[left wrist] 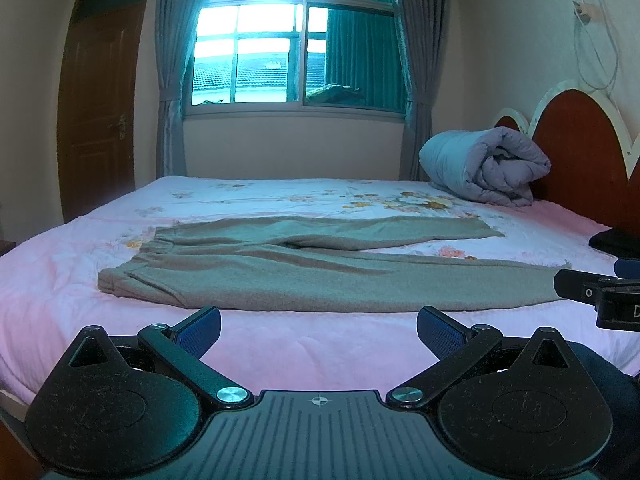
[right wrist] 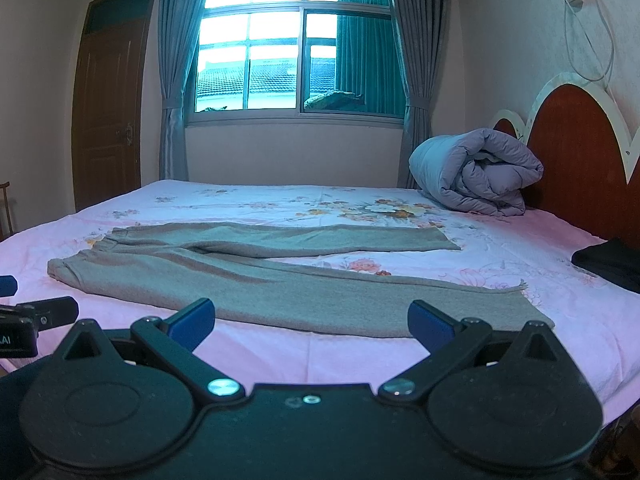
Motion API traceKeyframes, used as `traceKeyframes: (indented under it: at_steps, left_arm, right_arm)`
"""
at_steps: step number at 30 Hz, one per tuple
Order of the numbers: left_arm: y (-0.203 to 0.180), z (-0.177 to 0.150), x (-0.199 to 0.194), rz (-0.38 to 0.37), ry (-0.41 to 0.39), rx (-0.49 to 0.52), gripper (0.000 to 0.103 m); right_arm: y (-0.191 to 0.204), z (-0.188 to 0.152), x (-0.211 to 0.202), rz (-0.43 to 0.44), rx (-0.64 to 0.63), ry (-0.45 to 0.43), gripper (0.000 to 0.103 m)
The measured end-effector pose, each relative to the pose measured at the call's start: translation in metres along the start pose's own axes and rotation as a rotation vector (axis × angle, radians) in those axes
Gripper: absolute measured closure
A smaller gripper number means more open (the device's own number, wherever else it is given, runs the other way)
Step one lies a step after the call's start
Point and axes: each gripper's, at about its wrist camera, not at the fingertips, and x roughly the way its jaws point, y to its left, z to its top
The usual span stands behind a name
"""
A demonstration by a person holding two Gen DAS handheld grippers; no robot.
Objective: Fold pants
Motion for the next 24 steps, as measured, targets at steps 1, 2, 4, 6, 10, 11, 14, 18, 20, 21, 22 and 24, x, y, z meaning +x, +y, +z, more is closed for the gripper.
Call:
traceKeyframes:
  at_steps: [1, 2, 4, 6, 10, 11, 14, 18, 20, 21, 22, 24]
  left_arm:
    - [-0.0003, 0.0, 0.0003, 0.0, 0.0, 0.0, 0.0]
    - [-0.0001, 0.0, 0.0003, 0.0, 0.0, 0.001, 0.0]
    - [-0.0005, 0.0001, 0.0002, 0.001, 0.001, 0.001, 0.0]
    - [-0.0004, 0.0, 0.0001, 0.001, -0.001, 0.0, 0.0]
    - [-0.0008, 0.0002, 0.0, 0.0, 0.0, 0.001, 0.0]
    - [-0.0009, 0.0002, -0.0001, 0.001, -0.001, 0.001, 0.0]
    - [-0.001, 0.0003, -0.0001, 0.001, 0.0, 0.002, 0.0]
    - [-0.001, 0.0002, -0.0003, 0.001, 0.0, 0.003, 0.0]
    - [-0.0008, 0.0003, -0.0002, 0.0, 0.0, 0.003, 0.0]
    - [-0.0009, 0.0003, -0.0002, 0.001, 0.001, 0.004, 0.0]
    - [-0.0012, 0.0003, -0.0003, 0.001, 0.0, 0.003, 0.0]
    - [-0.0009, 0.0002, -0.0003, 0.0, 0.0, 0.004, 0.0]
  right_arm:
    - [0.0005, 0.0005, -0.0001, 0.0, 0.0, 0.0, 0.006]
    - [0.0011, 0.0011, -0.0003, 0.0, 0.0, 0.001, 0.006]
    - [0.001, 0.0008, -0.0002, 0.0, 0.0, 0.0, 0.006]
    - [-0.0023, -0.002, 0.0007, 0.0, -0.001, 0.0, 0.006]
    - [-0.0017, -0.0014, 0.0005, 0.0, -0.002, 0.001, 0.006]
    - [-0.0017, -0.0015, 0.0005, 0.0, -0.002, 0.0, 0.006]
    - [-0.0016, -0.0016, 0.0006, 0.0, -0.002, 0.001, 0.006]
    - [-0.0004, -0.0012, 0.0007, -0.001, -0.003, 0.001, 0.006]
    - [-0.0014, -0.0019, 0.001, -0.001, -0.004, 0.002, 0.006]
    - [-0.0004, -0.0013, 0.0008, -0.001, -0.004, 0.001, 0.006]
    - [-0.0009, -0.0017, 0.001, -0.001, -0.005, 0.001, 0.006]
    - [-0.0005, -0.0014, 0.001, -0.001, -0.005, 0.001, 0.006]
